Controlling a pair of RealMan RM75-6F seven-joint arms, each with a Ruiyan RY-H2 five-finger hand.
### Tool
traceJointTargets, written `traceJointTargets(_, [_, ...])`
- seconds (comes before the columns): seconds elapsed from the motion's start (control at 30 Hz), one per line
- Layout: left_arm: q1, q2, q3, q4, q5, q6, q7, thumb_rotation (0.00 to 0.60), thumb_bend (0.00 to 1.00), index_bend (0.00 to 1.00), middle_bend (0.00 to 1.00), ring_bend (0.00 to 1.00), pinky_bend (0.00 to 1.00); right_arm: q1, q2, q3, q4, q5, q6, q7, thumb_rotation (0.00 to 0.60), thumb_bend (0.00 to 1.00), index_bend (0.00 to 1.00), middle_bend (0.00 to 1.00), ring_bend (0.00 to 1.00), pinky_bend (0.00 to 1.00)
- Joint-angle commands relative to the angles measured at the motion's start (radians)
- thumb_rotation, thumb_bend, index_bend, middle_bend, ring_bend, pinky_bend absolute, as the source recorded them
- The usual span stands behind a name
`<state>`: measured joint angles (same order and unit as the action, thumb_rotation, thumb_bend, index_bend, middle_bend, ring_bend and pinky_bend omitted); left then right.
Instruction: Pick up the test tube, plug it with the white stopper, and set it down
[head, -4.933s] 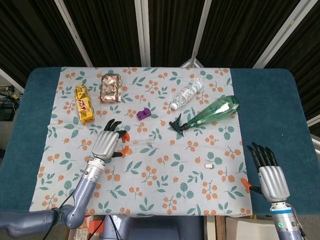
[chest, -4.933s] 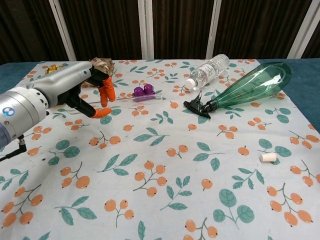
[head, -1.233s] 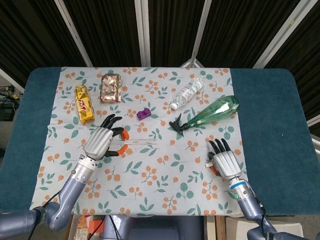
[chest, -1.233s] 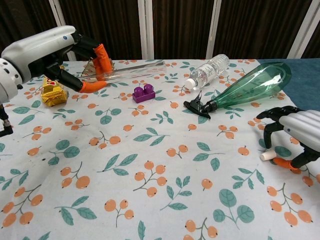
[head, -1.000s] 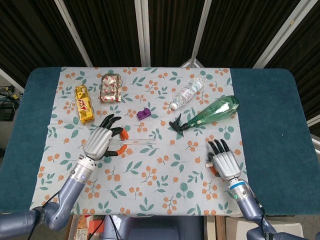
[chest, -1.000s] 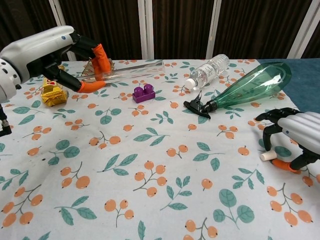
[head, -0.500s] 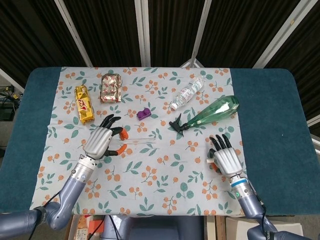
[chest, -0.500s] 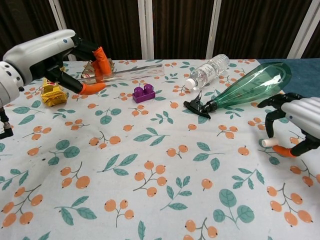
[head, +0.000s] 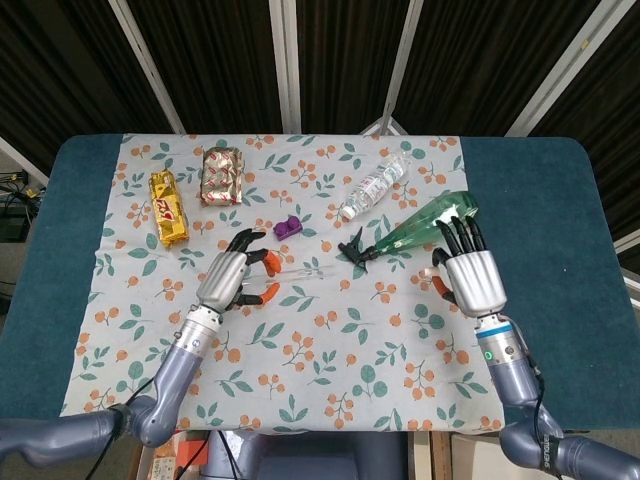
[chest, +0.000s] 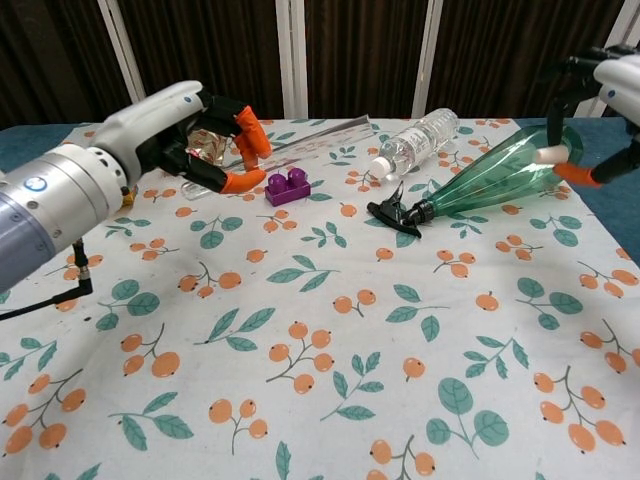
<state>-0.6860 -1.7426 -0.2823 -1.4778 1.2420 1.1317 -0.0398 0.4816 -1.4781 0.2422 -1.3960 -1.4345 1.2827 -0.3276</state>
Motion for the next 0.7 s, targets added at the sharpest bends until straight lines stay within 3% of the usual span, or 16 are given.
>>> traceJointTargets(0.03, [-0.032,-0.059,-0.028,0.064,-0.011,-0.017,-0.04,0.6,0.6,0.69,0.55,0.13,0.0,0.019,0.004,0.021,0.026,-0.016,0.022,0.006,0.6,0.41,0.62,0.15,0.05,0.0])
traceJointTargets(0.27, [-0.073,-0.136,-0.066,0.143,-0.049,-0.042,-0.053,0.6,0.6,0.69,0.55,0.13,0.0,0.067,-0.006,0.052,0.081,-0.055,0.06,-0.006,0.6,0.41,0.62,0.15,0.05,0.0])
traceJointTargets(0.7, [-0.104,-0.168,-0.11,0.141,-0.12,-0.061,0.001,0.6,0.6,0.69,0.55,0.13,0.0,0.138,-0.075,0.02,0.183,-0.156,0.106,-0.061,0.6,0.41,0.62,0.15,0.05,0.0])
